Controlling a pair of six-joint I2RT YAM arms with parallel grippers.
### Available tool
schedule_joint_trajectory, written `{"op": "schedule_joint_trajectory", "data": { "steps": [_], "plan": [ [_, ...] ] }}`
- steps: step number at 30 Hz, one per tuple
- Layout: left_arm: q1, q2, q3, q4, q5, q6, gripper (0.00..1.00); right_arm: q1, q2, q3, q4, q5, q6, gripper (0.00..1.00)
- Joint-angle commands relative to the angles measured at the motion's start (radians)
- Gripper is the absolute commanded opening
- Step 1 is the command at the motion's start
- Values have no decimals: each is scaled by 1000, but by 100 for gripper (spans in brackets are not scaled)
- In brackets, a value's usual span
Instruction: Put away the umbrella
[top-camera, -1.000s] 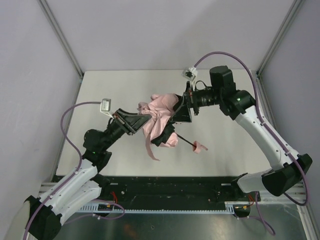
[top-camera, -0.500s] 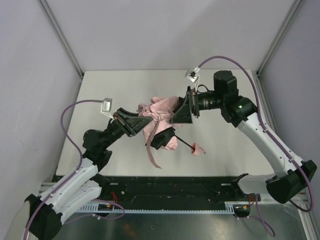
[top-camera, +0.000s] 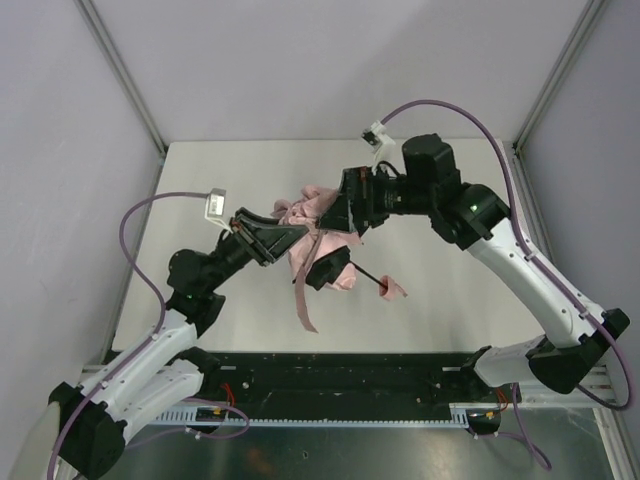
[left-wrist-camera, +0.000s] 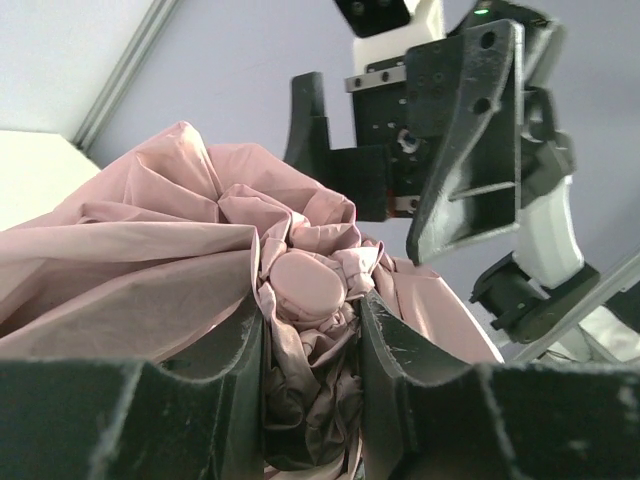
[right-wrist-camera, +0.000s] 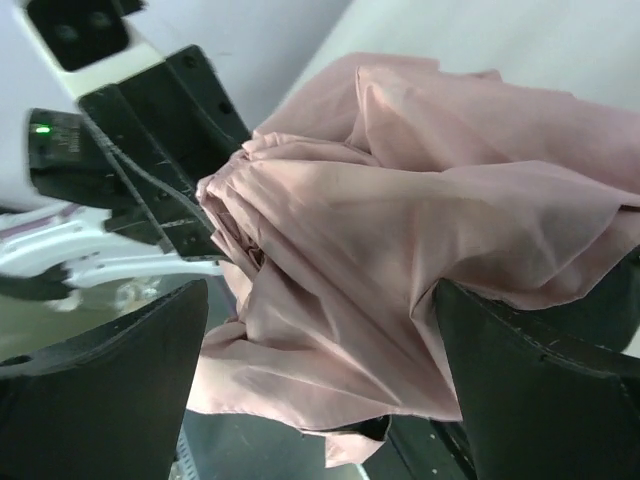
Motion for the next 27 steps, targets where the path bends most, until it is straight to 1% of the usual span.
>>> {"op": "schedule_joint_trajectory", "data": {
  "steps": [1,2,5,8,10,11,13,15,18,22,27],
  "plan": [
    [8,4,95,-36,-52,94,0,139,24,133,-195,403,-57,99],
    [8,7,102,-52,-58,108,0,179,37,165,-221,476,-72,99],
    [8,20,125,-93,-66,134,0,261,68,211,-261,601,-106,99],
    [9,17,133,-104,-62,141,0,285,81,207,-300,637,-140,99],
    [11,11,133,-105,-57,141,0,279,61,162,-290,610,-168,99],
    [13,9,133,-105,-50,138,0,268,42,131,-268,565,-182,99],
    [18,9,135,-106,-34,128,0,218,-1,56,-209,421,-203,99],
    [23,9,137,-105,-18,118,0,139,-48,-30,-128,229,-210,99],
    [28,7,132,-87,7,102,0,57,-89,-119,-34,8,-222,99],
    [33,8,114,-11,38,53,0,17,-96,-182,47,-166,-211,99],
    [35,37,92,146,96,-45,0,14,-88,-247,200,-315,-151,99]
  ]
}}
